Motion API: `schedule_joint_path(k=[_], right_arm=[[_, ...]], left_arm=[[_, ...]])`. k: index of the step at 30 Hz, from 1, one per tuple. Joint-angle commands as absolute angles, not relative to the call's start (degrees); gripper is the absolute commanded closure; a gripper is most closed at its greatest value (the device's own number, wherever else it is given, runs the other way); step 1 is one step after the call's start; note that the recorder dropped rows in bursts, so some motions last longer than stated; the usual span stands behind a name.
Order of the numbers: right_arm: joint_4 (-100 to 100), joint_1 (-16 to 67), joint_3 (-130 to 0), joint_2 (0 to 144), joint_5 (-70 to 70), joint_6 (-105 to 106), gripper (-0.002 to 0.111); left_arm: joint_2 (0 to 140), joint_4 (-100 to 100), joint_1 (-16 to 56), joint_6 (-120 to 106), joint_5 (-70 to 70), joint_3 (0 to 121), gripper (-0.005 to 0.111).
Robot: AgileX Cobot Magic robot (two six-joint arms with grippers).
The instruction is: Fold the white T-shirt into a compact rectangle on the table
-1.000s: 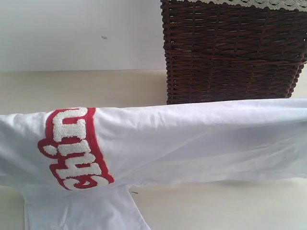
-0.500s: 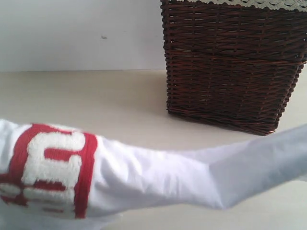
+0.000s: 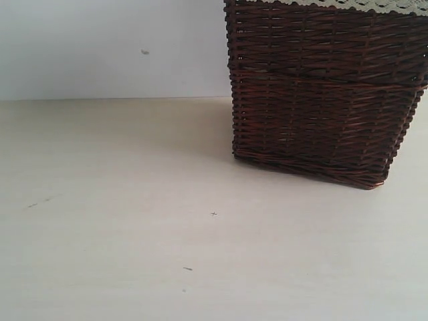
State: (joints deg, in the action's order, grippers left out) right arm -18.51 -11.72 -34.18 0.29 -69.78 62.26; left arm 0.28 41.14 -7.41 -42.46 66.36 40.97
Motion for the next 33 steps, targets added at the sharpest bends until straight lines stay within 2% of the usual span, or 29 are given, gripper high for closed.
schedule_joint_path(k=[1, 7, 17, 26, 33], right_arm=[[-15.8, -12.0, -34.2, 0.0, -69.3, 54.9, 0.108], [-10.6, -12.0, -26.1, 0.0, -63.9, 60.1, 0.108], [-10.9, -12.0, -16.4, 1.2, -49.1, 67.8, 0.108], [-11.3, -12.0, -16.4, 12.9, -45.9, 71.0, 0.108], [-12.2, -12.0, -16.4, 28.3, -37.8, 76.0, 0.108]], left_arm=[[0.0, 38.5, -9.4, -34.3, 64.8, 39.6, 0.107], [7.9, 33.6, -13.7, -32.3, 64.2, 29.9, 0.107], [36.8, 34.7, -16.0, -38.0, 55.8, 29.9, 0.107], [59.0, 42.8, -16.0, -51.6, 45.8, 29.9, 0.107], [65.3, 52.8, -16.0, -64.6, 38.9, 29.9, 0.107]])
